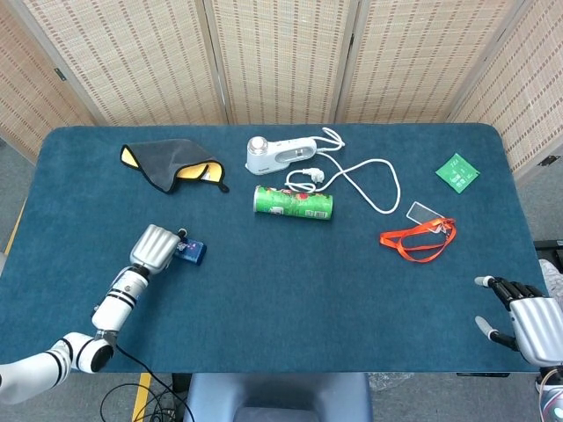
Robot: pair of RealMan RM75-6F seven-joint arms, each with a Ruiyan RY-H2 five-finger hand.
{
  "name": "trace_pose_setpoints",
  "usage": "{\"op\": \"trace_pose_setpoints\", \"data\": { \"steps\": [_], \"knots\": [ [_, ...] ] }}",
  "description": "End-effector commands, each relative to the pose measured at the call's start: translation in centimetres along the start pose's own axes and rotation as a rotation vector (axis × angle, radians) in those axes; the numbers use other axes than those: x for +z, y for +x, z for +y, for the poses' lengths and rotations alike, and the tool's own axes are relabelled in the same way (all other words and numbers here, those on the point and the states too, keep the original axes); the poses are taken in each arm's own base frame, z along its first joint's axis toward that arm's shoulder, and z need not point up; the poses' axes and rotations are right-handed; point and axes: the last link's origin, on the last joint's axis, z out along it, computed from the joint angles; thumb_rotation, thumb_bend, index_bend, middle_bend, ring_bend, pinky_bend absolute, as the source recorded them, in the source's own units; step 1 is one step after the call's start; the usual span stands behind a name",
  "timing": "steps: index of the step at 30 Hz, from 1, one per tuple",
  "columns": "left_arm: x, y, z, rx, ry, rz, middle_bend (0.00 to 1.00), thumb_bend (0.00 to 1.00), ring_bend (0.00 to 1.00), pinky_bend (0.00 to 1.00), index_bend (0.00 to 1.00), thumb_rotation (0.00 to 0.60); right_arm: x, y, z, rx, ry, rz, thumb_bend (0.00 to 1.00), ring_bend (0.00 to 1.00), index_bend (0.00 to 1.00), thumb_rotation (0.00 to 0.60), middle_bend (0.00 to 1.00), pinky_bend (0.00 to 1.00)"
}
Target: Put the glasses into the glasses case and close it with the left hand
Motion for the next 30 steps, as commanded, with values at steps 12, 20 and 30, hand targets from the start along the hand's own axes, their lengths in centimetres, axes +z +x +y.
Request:
{"op": "trace_pose_setpoints", "data": {
  "steps": [12,20,30],
  "knots": [
    [-4.9,2.2,-2.1,-0.362,0.171,0.063,0.28,0.36,0.36,0.64,0.00,0.600,0.1,0.1,0.6,-0.006,-0.013,-0.001,0.21,0.44,0.30,0.600,0.37,0.44],
    [-11.1,1.7,-5.4,-0.508,0.305,0.160,0.28,0.34,0.36,0.52,0.03,0.600,0.8,0.2,0.8,-0.016,0.012,-0.010,0.22,0.30,0.30,0.600,0.36,0.38],
    [-18.6,0.0,-7.4,-0.554,0.435,0.198,0.28,0.33,0.32,0.42,0.09,0.600,1.7,-0.1,0.7,-0.009,0.026,-0.041,0.25,0.20,0.30,0.600,0.31,0.27]
  ]
}}
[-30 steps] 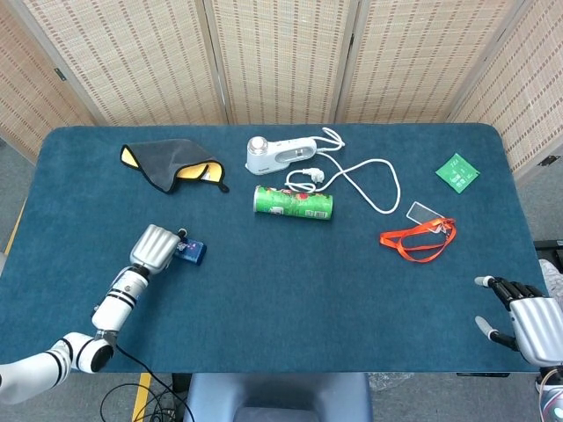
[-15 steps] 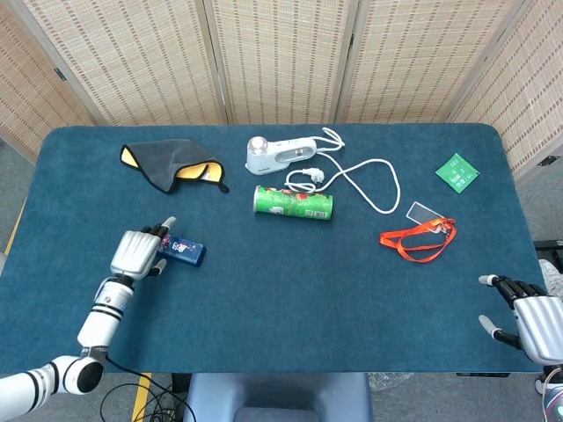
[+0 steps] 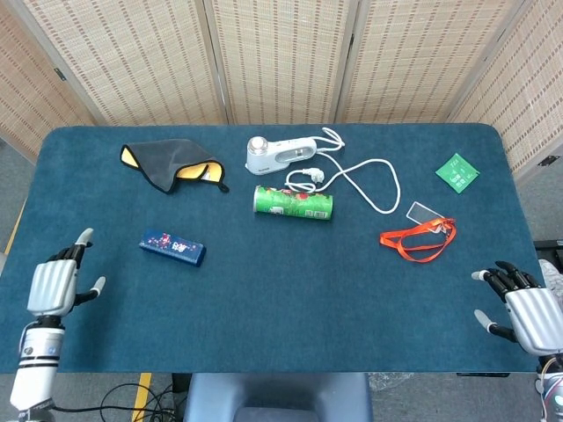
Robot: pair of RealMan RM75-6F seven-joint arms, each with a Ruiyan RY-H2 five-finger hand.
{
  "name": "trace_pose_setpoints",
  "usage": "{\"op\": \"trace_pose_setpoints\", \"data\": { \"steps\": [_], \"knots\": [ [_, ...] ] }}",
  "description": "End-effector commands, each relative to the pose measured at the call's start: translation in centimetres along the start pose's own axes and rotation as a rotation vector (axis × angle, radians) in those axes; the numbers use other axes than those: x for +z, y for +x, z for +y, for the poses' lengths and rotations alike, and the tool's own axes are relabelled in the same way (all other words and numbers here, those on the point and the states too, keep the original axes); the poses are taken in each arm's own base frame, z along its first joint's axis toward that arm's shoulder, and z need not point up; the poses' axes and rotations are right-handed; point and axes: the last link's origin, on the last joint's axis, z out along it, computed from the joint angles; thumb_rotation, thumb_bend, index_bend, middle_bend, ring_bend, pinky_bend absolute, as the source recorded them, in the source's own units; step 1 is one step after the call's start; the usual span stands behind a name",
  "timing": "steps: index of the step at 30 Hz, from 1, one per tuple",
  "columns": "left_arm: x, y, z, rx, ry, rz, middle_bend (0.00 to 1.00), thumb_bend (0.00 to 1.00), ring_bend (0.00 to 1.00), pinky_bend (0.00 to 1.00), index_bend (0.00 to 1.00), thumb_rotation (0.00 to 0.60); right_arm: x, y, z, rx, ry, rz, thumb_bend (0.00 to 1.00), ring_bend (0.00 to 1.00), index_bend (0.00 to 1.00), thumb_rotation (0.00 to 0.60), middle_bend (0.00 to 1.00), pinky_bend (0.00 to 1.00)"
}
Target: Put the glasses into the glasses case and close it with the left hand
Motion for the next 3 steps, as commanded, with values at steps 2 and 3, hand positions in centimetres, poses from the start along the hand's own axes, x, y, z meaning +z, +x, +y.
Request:
{"op": "trace_pose_setpoints", "data": {
  "steps": [2,3],
  "knots": [
    [-3.0,0.8,-1.3,-0.020,0.027,0.020,0.28,0.33,0.32,0.41,0.09,0.600,0.2,-0.2,-0.2,0.020,0.000,-0.002,0.25,0.20,0.30,0.600,0.31,0.27],
    [-3.5,0.9,-1.4,-0.025,0.030,0.024,0.28,0.33,0.32,0.41,0.09,0.600,0.2,-0.3,-0.3,0.018,0.003,-0.003,0.25,0.20,0.30,0.600,0.31,0.27]
  ]
}}
